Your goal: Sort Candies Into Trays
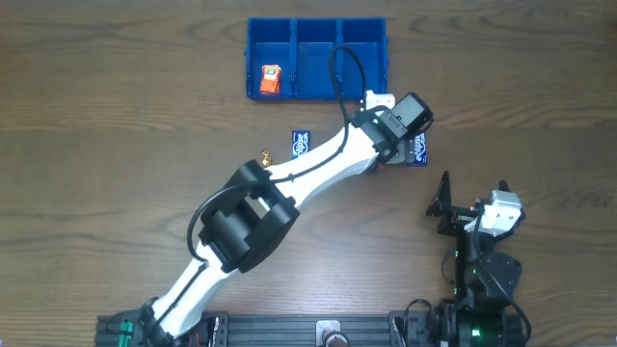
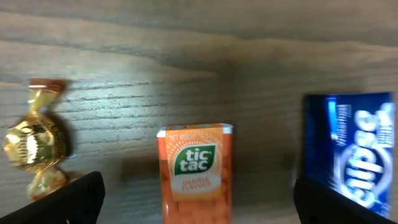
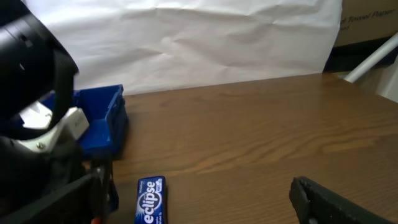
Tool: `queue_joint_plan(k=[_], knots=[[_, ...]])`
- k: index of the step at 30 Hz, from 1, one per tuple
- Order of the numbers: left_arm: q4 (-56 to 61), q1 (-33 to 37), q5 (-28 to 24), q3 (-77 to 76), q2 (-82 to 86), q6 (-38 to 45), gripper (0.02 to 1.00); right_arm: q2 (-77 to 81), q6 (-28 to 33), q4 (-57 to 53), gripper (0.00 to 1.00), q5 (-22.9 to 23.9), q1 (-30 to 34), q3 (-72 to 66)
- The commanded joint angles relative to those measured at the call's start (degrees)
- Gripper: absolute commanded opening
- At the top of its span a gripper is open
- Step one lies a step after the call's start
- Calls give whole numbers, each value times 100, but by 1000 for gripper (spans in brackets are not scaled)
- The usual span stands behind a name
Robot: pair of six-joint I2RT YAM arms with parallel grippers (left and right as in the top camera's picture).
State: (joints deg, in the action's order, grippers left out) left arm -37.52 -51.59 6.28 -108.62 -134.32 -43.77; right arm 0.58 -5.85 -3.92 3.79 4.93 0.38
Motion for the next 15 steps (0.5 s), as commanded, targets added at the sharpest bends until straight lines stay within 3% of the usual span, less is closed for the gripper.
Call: queue_joint_plan(k=[1, 11, 15], knots=[[4, 22, 17, -101, -136, -125, 972, -44, -7, -48, 1000, -7, 20, 4], [0, 17, 15, -101, -407, -118, 899, -44, -7, -48, 1000, -9, 20, 4], [2, 17, 31, -101, -407, 2, 755, -44, -7, -48, 1000, -7, 20, 4]])
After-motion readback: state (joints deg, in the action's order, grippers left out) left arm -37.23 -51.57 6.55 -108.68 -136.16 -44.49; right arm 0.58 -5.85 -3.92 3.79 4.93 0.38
